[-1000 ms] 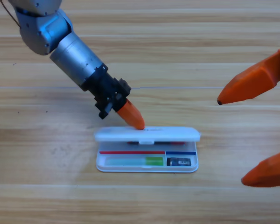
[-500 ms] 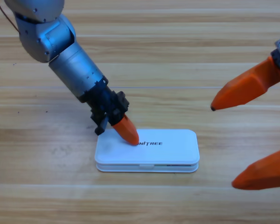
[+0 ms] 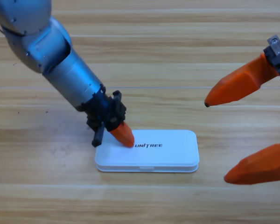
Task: Clean up eraser and pencils
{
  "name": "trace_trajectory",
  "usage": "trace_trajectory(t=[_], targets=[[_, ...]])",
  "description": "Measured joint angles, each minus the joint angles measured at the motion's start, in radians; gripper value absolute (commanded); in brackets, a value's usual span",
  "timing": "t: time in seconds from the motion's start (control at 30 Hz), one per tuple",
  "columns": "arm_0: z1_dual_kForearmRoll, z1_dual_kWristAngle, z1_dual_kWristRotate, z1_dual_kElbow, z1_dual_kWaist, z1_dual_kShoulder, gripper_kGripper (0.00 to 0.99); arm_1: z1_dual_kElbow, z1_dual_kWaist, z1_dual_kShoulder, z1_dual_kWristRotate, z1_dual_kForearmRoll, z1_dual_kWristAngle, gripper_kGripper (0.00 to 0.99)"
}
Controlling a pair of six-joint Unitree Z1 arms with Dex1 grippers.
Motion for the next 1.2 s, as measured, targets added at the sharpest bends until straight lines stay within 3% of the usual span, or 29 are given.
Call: trace_trajectory(t=[0.2, 0.33, 0.43, 0.7, 0.87, 1.13, 1.17, 1.2], targets=[[-0.048, 0.099, -0.044, 0.045, -0.039, -0.054, 0.0, 0.0, 0.0, 0.0, 0.001, 0.0, 0.0, 0.98], [0.088, 0.164, -0.064, 0.031, -0.053, -0.132, 0.0, 0.0, 0.0, 0.0, 0.001, 0.0, 0.0, 0.98], [0.21, 0.164, -0.082, -0.051, -0.066, -0.246, 0.0, 0.0, 0.0, 0.0, 0.002, 0.0, 0.0, 0.983], [0.352, 0.113, -0.151, -0.141, -0.196, -0.576, 0.0, 0.0, 0.0, 0.0, 0.004, 0.0, 0.0, 0.985], [0.376, 0.08, -0.183, -0.144, -0.263, -0.608, 0.0, 0.0, 0.0, 0.0, 0.004, 0.0, 0.0, 0.986], [0.398, 0.038, -0.195, -0.143, -0.288, -0.608, 0.0, 0.0, 0.0, 0.0, 0.005, 0.0, 0.0, 0.988], [0.398, 0.038, -0.195, -0.142, -0.288, -0.608, 0.1, 0.0, 0.0, 0.0, 0.006, 0.0, 0.0, 0.988], [0.398, 0.037, -0.195, -0.142, -0.288, -0.608, 0.499, 0.0, 0.0, 0.0, 0.007, 0.0, 0.0, 0.988]])
